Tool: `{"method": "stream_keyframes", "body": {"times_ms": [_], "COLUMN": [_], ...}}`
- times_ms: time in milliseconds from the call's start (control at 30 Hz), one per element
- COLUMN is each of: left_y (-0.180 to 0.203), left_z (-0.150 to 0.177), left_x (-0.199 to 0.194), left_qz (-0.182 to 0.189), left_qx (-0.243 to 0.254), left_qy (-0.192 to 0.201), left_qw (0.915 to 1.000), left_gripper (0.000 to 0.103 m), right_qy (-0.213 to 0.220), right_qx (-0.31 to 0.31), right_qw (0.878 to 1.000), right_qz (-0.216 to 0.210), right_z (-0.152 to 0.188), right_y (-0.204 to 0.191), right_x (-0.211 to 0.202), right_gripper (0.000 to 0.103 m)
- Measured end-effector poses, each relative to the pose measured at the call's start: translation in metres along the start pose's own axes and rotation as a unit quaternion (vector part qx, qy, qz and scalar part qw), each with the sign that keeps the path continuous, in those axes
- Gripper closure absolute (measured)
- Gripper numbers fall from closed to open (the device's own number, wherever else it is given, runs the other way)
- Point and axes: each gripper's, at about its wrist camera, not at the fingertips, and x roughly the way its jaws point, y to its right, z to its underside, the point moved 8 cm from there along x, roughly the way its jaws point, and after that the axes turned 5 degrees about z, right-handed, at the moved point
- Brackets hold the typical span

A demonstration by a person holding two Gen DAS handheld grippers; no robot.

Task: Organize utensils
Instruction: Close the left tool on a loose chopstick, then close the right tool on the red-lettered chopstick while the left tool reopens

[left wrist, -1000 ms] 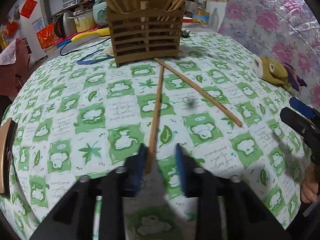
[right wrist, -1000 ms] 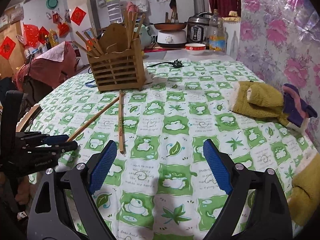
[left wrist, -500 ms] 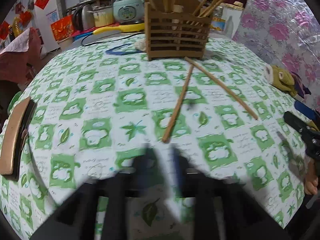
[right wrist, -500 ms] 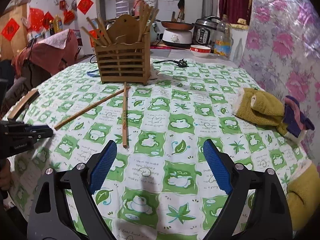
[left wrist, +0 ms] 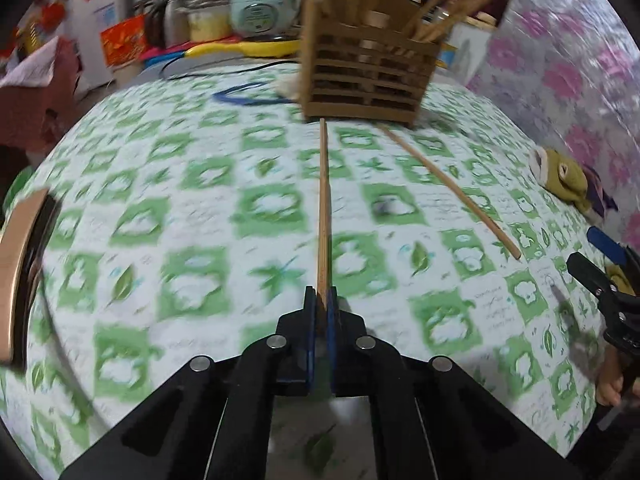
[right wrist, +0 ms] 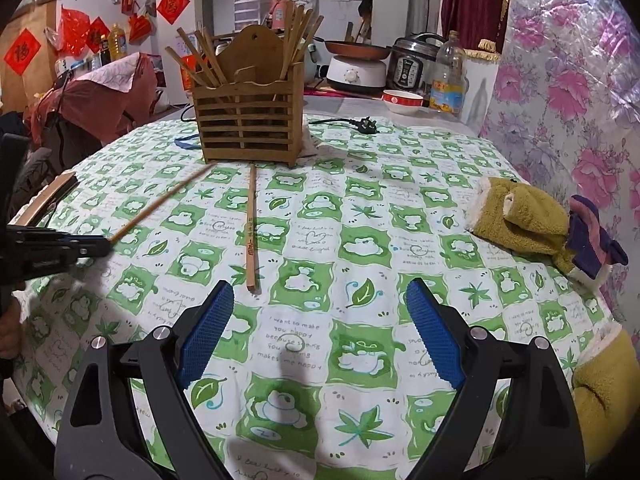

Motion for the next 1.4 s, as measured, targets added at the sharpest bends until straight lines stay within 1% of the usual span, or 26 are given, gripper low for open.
{"method": "stream_keyframes", "body": {"times_ms": [100,167,233,267,300,333,367,433,600,633,733,833,867,900,933,967,1000,1033,1133,1333,1400], "left_y": [-0.006,-0.003,0.004,0.006,0.006,0.007,0.009,0.011,0.010,0.009,0.008,0.006,0.006,0.005,0.005,0.005,0.005,0.005,0.006,0.010,0.010], "left_z": [0.004,0.004,0.003,0.003,0.002,0.001,0.002,0.003,0.002,0.002,0.002,0.001,0.001,0.001,0.001,0.001,0.001,0.001,0.002,0.008,0.007], "left_x": [-0.006,-0.006,-0.006,-0.007,-0.008,-0.010,-0.010,-0.008,-0.005,-0.005,-0.003,-0.001,0.000,0.000,0.000,0.000,0.000,0.000,-0.001,-0.005,-0.003], "left_qz": [-0.005,-0.016,-0.022,-0.030,-0.040,-0.050,-0.048,-0.044,-0.045,-0.044,-0.040,-0.034,-0.032,-0.031,-0.030,-0.030,-0.030,-0.030,-0.030,-0.022,-0.023], "left_qx": [-0.008,0.001,0.017,0.025,0.030,0.036,0.041,0.047,0.047,0.046,0.041,0.036,0.033,0.032,0.032,0.031,0.032,0.032,0.033,0.037,0.037], "left_qy": [0.003,0.005,0.006,0.009,0.015,0.020,0.019,0.013,0.008,0.007,0.003,-0.003,-0.005,-0.005,-0.005,-0.005,-0.005,-0.005,-0.004,-0.006,-0.007], "left_qw": [0.9999,0.9999,0.9996,0.9992,0.9986,0.9979,0.9978,0.9978,0.9978,0.9979,0.9984,0.9988,0.9989,0.9990,0.9990,0.9991,0.9990,0.9990,0.9990,0.9990,0.9990], "left_gripper": [0.097,0.095,0.075,0.054,0.042,0.039,0.036,0.036,0.036,0.036,0.036,0.036,0.036,0.036,0.036,0.036,0.036,0.036,0.036,0.036,0.036], "right_qy": [-0.007,-0.015,-0.024,-0.029,-0.036,-0.045,-0.052,-0.067,-0.070,-0.071,-0.081,-0.097,-0.106,-0.114,-0.116,-0.115,-0.114,-0.114,-0.113,-0.119,-0.120], "right_qx": [-0.018,-0.034,-0.039,-0.037,-0.033,-0.029,-0.025,-0.017,-0.031,-0.035,-0.039,-0.035,-0.032,-0.029,-0.027,-0.026,-0.028,-0.029,-0.031,0.002,-0.002], "right_qw": [1.000,0.999,0.999,0.998,0.998,0.997,0.996,0.994,0.994,0.994,0.992,0.991,0.990,0.989,0.989,0.989,0.988,0.989,0.989,0.988,0.988], "right_qz": [-0.003,-0.012,-0.027,-0.036,-0.048,-0.060,-0.068,-0.085,-0.076,-0.075,-0.085,-0.091,-0.092,-0.091,-0.092,-0.093,-0.095,-0.095,-0.094,-0.102,-0.100], "right_z": [0.001,0.001,0.001,0.002,0.002,0.002,0.002,0.002,-0.004,-0.005,-0.005,-0.002,0.000,0.001,0.002,0.002,0.002,0.003,0.006,0.014,0.014], "right_y": [-0.007,-0.015,-0.022,-0.024,-0.027,-0.029,-0.032,-0.037,-0.047,-0.049,-0.053,-0.054,-0.053,-0.052,-0.051,-0.052,-0.053,-0.053,-0.052,-0.037,-0.038], "right_x": [0.003,0.005,0.008,0.010,0.012,0.015,0.017,0.023,0.034,0.036,0.042,0.048,0.051,0.054,0.055,0.054,0.053,0.052,0.047,0.038,0.039], "right_gripper": [0.018,0.018,0.020,0.023,0.025,0.028,0.032,0.037,0.046,0.050,0.059,0.065,0.071,0.074,0.078,0.085,0.089,0.096,0.096,0.096,0.094]}}
